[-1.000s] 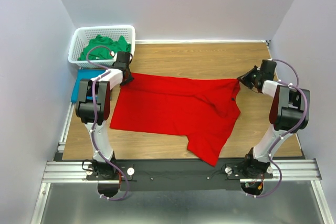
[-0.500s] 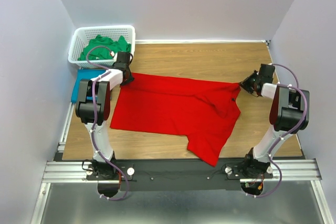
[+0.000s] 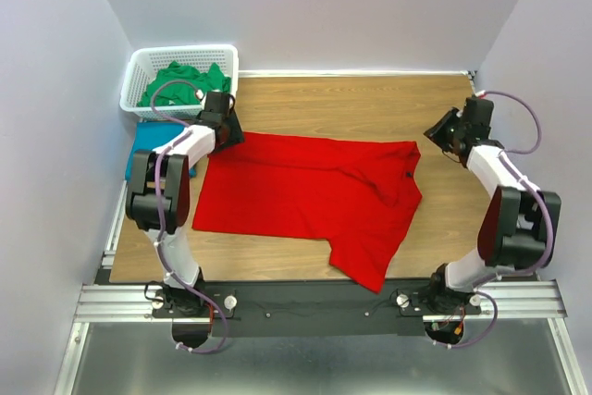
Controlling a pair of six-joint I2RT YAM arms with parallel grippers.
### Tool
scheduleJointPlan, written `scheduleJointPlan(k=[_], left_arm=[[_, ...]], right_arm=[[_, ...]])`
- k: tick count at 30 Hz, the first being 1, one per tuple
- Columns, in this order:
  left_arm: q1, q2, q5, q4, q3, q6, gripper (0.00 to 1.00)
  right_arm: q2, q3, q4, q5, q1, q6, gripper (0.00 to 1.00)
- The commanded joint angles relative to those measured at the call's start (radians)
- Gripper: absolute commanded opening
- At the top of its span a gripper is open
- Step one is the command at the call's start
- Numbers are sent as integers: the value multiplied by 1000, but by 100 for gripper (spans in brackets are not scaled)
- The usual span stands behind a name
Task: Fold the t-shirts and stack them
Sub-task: Fold the tshirt
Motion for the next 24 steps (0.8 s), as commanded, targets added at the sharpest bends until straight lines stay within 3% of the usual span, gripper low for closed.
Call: scheduleJointPlan(k=[1, 5, 11, 16, 18, 20, 24], left_arm=[[-26, -137, 35, -4, -36, -2, 74], [-57, -301, 35, -5, -111, 1, 74], [-75, -567, 2, 22, -255, 79, 72], [-75, -775, -43, 107, -417, 131, 71], [-75, -855, -55, 148, -496, 132, 71], [-75, -902, -51, 183, -552, 125, 71], [-75, -883, -75, 179, -562, 113, 70]], right_arm=[[-107, -8, -126, 60, 130, -77, 35], [-183, -43, -174, 90, 362, -130, 34], [-214, -119, -241, 62, 544, -122, 31], [-272, -214, -291, 161, 578, -55, 31], [-295, -247, -295, 195, 578, -48, 38], [-271, -245, -310, 173, 578, -71, 44], [-192, -228, -330, 159, 578, -73, 45]])
